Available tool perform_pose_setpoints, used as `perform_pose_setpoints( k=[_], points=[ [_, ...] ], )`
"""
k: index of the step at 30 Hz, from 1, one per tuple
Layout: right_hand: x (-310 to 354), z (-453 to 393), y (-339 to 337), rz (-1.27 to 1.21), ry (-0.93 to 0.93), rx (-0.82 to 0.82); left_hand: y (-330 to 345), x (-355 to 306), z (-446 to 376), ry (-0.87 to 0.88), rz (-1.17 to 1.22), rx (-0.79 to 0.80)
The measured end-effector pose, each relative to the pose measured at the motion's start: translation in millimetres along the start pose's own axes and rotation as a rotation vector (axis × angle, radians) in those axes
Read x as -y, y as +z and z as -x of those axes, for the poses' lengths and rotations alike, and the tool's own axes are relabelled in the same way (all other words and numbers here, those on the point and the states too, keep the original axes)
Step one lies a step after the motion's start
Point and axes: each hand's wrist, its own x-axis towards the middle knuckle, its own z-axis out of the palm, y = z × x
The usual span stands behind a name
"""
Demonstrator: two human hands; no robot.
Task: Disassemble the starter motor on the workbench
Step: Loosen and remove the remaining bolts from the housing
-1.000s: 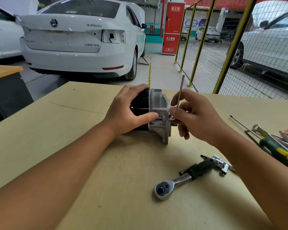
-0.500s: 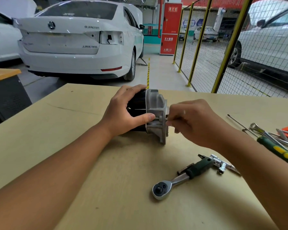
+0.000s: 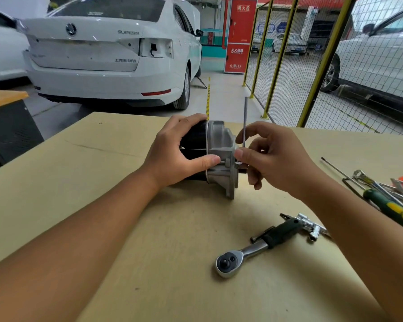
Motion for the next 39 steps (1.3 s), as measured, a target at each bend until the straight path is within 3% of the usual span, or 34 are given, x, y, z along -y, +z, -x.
perform_pose_setpoints(
  k=[7,14,16,21,23,28,32,39],
  points=[
    [4.3,-0.8,-3.4,0.24,-0.119,0.018,0.5,1.3,-0.1,-0.004,-0.002,0.0],
    [6.4,0.6,-12.3,0.643,-0.573,0.169,1.1,1.6,-0.1,-0.005,0.0,0.0],
    [5.7,1.0,-12.1,0.599,-0.532,0.141,0.6,2.3,-0.1,-0.004,-0.002,-0.002],
    [3.8,2.7,-2.5,0.045,-0.101,-0.002,0.8,3.5,-0.2,-0.01,-0.001,0.006],
    [3.6,3.0,-0.6,0.084,-0.1,-0.034,1.0,4.3,-0.4,-0.013,-0.003,0.007],
    [4.9,1.6,0.8,0.445,-0.167,-0.099,1.0,3.6,-0.9,-0.019,-0.007,0.01],
    [0.8,0.8,-3.0,0.177,-0.035,-0.038,0.5,2.4,-0.8,-0.022,-0.007,0.012],
    [-7.3,-0.6,3.2,-0.138,0.115,-0.069,0.7,2.8,-1.3,-0.017,-0.004,0.006]
  ],
)
